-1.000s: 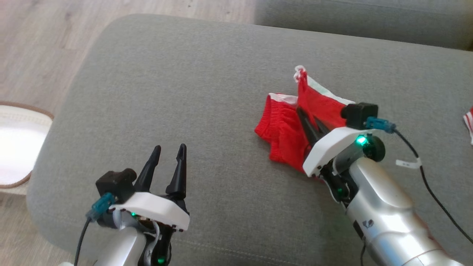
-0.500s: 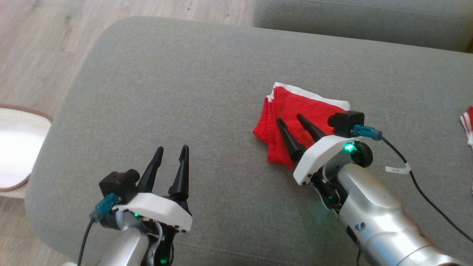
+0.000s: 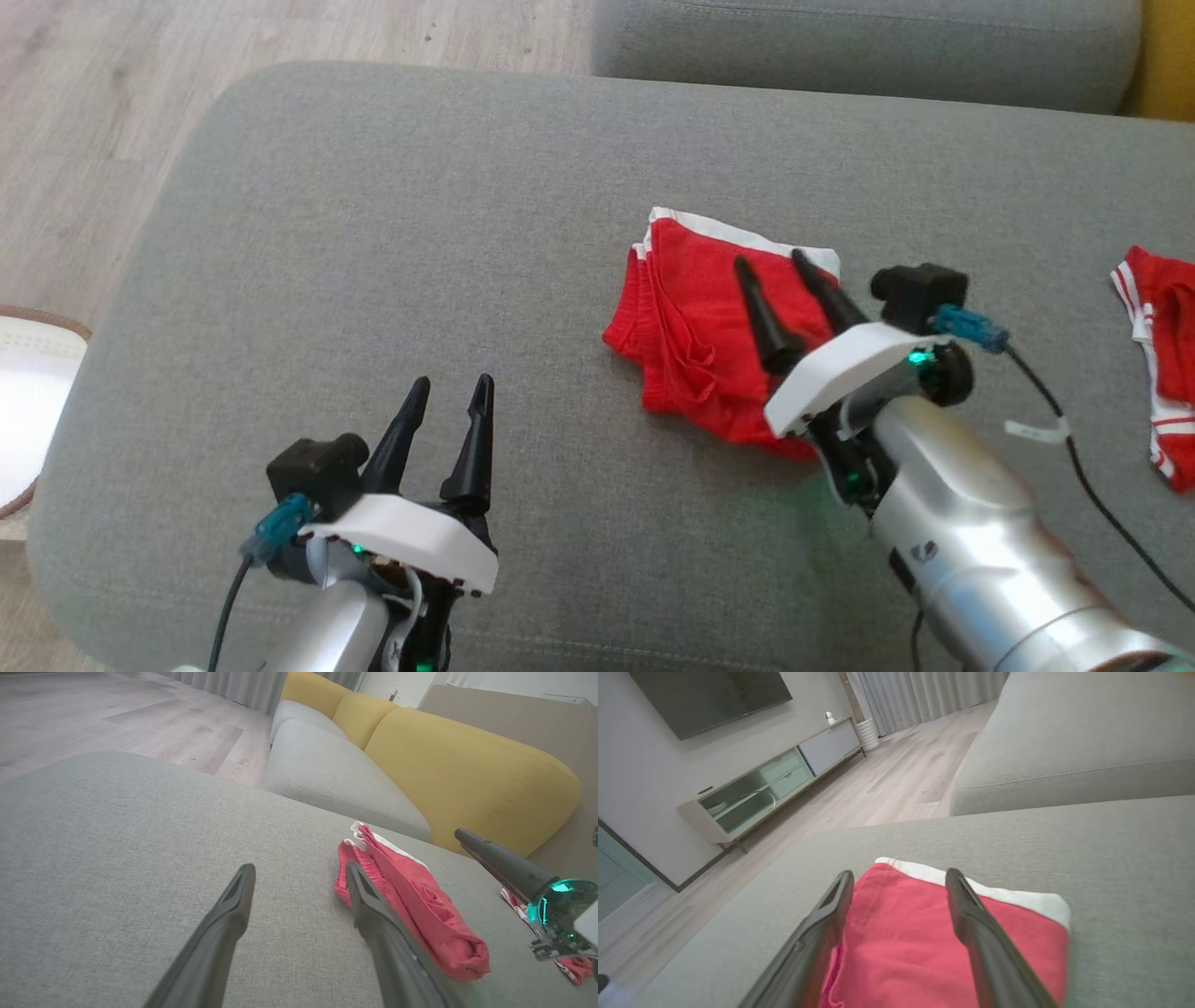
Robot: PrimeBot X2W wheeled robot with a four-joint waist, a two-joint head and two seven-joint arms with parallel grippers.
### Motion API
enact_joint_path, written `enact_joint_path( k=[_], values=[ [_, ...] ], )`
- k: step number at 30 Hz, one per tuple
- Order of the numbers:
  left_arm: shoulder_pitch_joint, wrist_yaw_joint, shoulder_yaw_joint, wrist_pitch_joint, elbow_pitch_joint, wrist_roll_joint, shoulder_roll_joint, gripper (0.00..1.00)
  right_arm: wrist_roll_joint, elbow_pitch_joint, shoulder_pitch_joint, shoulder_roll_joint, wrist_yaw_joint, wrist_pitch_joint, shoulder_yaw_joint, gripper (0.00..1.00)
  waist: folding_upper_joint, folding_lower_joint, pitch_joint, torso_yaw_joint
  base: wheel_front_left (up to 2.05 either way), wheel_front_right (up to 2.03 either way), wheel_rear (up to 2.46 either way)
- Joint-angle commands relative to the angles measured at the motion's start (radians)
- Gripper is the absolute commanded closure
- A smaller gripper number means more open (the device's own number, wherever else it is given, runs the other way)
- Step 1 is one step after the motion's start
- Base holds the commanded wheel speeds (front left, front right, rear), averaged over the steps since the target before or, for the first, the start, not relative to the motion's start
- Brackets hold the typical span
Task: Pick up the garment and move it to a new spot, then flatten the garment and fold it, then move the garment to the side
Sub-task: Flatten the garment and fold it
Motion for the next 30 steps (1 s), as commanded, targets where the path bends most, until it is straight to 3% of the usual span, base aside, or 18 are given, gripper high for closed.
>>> enact_joint_path(
  k=[1,6,7,8,9,11,12,30],
  values=[
    [-0.021,0.001,0.031,-0.011,-0.036,0.01,0.005,0.0,-0.028,-0.011,-0.046,0.015,0.007,-0.022,-0.02,0.0,-0.0001,0.0,0.002,-0.002,0.0,0.0,0.0],
    [-0.021,0.0,0.024,-0.01,-0.038,0.008,0.004,0.0,-0.102,0.026,-0.04,-0.007,0.007,-0.03,-0.069,0.0,-0.0001,0.0,0.008,-0.001,0.0,0.0,0.0],
    [-0.022,0.0,0.023,-0.009,-0.038,0.008,0.004,0.0,-0.116,0.033,-0.037,-0.012,0.007,-0.031,-0.073,0.15,-0.0001,0.0,0.009,0.001,0.0,0.0,0.0],
    [-0.023,0.0,0.022,-0.009,-0.038,0.007,0.005,0.0,-0.131,0.039,-0.034,-0.016,0.007,-0.031,-0.075,0.37,-0.0001,0.0,0.011,0.003,0.0,0.0,0.0],
    [-0.024,0.0,0.022,-0.009,-0.037,0.006,0.005,0.0,-0.16,0.05,-0.023,-0.022,0.007,-0.032,-0.07,0.68,-0.0001,0.0,0.013,0.006,0.0,0.0,0.0],
    [-0.025,0.002,0.022,-0.009,-0.037,0.005,0.006,0.0,-0.18,0.053,-0.007,-0.021,0.007,-0.028,-0.058,0.94,-0.0001,0.0,0.015,0.009,0.0,0.0,0.0],
    [-0.026,0.002,0.023,-0.009,-0.037,0.005,0.006,0.0,-0.185,0.052,0.002,-0.02,0.007,-0.024,-0.05,1.0,-0.0001,0.0,0.017,0.011,0.0,0.0,0.0],
    [-0.041,0.003,0.026,-0.01,-0.033,0.001,0.007,0.0,-0.166,-0.019,0.069,0.016,0.007,0.039,0.112,1.0,-0.0001,0.0,0.031,0.036,0.0,0.0,0.0]
  ],
)
